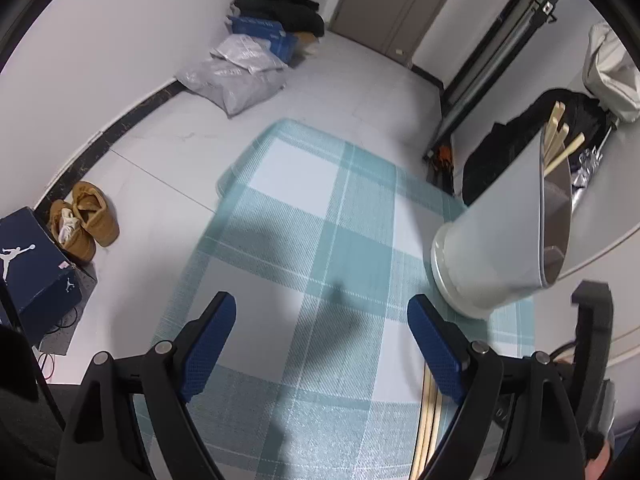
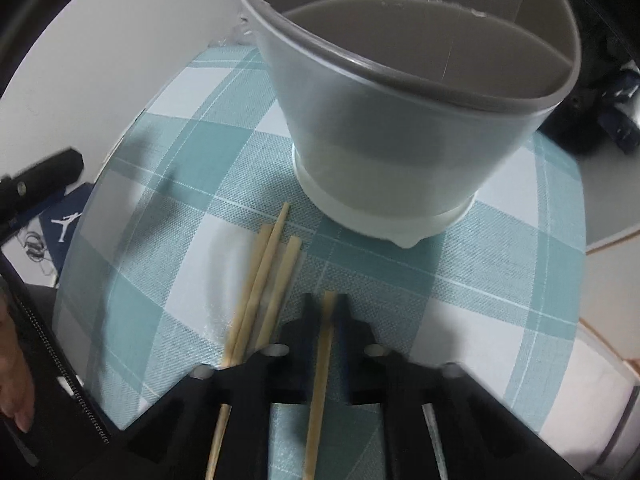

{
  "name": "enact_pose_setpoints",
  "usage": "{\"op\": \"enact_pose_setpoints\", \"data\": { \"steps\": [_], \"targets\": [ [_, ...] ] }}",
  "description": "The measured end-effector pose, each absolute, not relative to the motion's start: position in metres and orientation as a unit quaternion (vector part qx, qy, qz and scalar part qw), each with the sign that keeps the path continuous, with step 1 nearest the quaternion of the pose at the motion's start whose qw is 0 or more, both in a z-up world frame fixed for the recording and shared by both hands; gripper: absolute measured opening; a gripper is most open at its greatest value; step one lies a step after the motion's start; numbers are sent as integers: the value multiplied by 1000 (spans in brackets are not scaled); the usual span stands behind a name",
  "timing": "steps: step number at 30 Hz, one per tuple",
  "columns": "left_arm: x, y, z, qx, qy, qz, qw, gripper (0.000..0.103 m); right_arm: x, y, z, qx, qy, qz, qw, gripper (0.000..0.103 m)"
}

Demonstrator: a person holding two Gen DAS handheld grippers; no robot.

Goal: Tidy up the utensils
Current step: 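Close the right gripper on one wooden chopstick from the bundle, then lift the chopstick with the right gripper while the left gripper grasps another chopstick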

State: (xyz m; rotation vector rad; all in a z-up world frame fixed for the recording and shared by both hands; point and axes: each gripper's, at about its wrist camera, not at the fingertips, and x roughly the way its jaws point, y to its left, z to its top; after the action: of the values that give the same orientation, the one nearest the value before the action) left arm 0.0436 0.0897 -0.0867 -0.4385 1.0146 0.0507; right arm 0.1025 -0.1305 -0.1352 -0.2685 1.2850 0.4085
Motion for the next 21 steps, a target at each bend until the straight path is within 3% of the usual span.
{"op": "enact_pose_setpoints", "data": {
  "steps": [6,21],
  "targets": [
    [42,71,-91,-178,494,-15,851,85,107,-147,-131,-58,598,200,774,6],
    [35,7,-113,-58,545,-63,834,85,116,-274,-121,288,531,216,767,6]
  ]
}}
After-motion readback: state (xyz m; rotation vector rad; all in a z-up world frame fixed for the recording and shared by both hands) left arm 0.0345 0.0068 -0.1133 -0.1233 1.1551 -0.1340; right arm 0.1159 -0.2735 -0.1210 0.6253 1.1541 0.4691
